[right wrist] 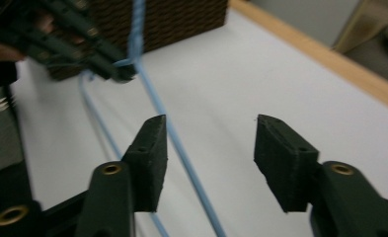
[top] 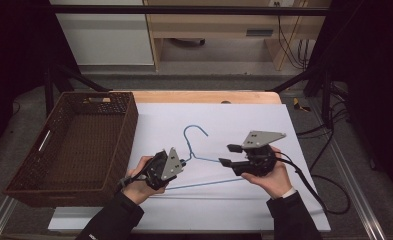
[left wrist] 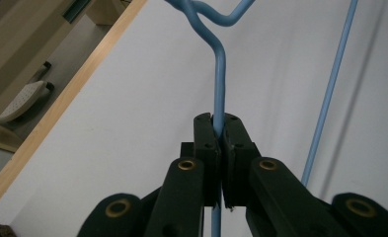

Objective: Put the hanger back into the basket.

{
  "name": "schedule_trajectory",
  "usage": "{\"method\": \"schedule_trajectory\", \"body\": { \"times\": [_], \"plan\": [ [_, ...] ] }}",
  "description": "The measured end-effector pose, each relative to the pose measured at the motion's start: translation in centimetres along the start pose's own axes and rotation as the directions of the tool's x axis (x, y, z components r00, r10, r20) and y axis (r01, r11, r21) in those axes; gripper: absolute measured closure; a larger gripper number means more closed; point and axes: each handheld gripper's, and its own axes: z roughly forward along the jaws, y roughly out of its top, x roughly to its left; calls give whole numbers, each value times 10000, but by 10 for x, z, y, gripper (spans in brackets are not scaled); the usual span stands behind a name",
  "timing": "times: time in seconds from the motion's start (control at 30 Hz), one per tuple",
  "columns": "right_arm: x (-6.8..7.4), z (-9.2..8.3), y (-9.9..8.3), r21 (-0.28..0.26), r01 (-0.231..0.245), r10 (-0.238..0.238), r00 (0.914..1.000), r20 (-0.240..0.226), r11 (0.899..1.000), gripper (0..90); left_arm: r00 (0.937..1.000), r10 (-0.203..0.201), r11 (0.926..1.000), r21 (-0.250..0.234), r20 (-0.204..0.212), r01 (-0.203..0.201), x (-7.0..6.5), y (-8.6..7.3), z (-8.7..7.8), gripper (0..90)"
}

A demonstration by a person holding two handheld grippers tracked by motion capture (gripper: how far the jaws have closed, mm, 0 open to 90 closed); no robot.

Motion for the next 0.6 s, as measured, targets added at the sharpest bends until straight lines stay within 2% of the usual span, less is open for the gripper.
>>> {"method": "schedule_trajectory", "body": {
  "times": [0.07, 0.23, 0.43, 0.5, 0.6],
  "plan": [
    [-8, -9, -5, -613, -294, 325, 9982, 503, 9977, 315, 9997, -204, 9996, 169, -136, 207, 2, 1, 0, 871],
    [-23, -30, -19, -1608, -1004, 1209, 9850, 1231, 9819, 220, 9974, -572, 9980, 256, -428, 583, 6, 2, -2, 871],
    [-31, -49, -39, -2091, -1479, 1869, 9655, 1814, 9666, 115, 9917, -978, 9949, 152, -837, 994, 12, 5, -12, 871],
    [-33, -54, -46, -2129, -1631, 2044, 9605, 1890, 9634, 101, 9891, -1044, 9942, 150, -1034, 1065, 14, 7, -16, 871],
    [-34, -58, -56, -2223, -1838, 2256, 9574, 1801, 9575, 93, 9850, -1163, 9929, 111, -1275, 1186, 18, 11, -21, 871]
  ]
}}
